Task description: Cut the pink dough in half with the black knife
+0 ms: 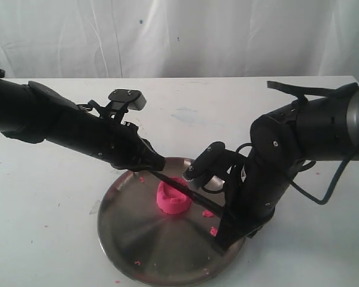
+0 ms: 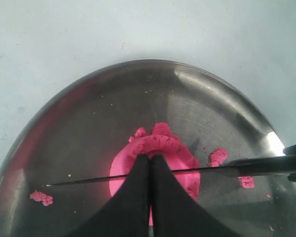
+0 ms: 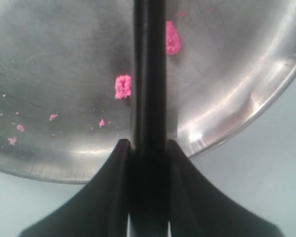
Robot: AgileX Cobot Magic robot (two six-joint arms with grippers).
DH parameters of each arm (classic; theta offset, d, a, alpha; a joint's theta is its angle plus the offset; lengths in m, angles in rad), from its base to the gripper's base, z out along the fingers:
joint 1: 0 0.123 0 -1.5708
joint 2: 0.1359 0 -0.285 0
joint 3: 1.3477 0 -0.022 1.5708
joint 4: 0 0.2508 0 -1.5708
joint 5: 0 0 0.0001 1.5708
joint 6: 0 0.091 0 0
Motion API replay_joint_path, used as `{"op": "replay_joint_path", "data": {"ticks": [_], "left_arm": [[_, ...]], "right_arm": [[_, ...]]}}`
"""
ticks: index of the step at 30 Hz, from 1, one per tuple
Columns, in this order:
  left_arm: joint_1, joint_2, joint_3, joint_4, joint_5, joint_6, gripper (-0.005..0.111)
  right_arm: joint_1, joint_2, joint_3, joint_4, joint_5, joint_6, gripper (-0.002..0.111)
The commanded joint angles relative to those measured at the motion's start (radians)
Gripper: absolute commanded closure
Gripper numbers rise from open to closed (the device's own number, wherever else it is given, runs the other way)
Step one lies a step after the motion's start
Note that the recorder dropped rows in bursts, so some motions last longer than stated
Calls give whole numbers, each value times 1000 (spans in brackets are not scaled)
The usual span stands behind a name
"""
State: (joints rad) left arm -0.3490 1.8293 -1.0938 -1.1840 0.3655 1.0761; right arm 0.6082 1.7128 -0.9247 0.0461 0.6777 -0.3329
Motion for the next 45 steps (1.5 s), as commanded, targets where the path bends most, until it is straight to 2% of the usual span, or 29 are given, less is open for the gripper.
{"op": "replay_joint_path", "data": {"ticks": [1,7,21,45], "left_arm": [[-2,-1,1,-10,19,6,107],[-2,-1,1,-10,-14,64,107],[-2,56,1,-12,-60,64,107],[-2,101,1,-12,-58,64,107]], "right_arm": [[2,30,-4,4,4,-3,108],[2,35,-4,4,5,-3,108],[2,36,-4,6,5,-3,108],[2,36,-4,6,-11,-3,108]]}}
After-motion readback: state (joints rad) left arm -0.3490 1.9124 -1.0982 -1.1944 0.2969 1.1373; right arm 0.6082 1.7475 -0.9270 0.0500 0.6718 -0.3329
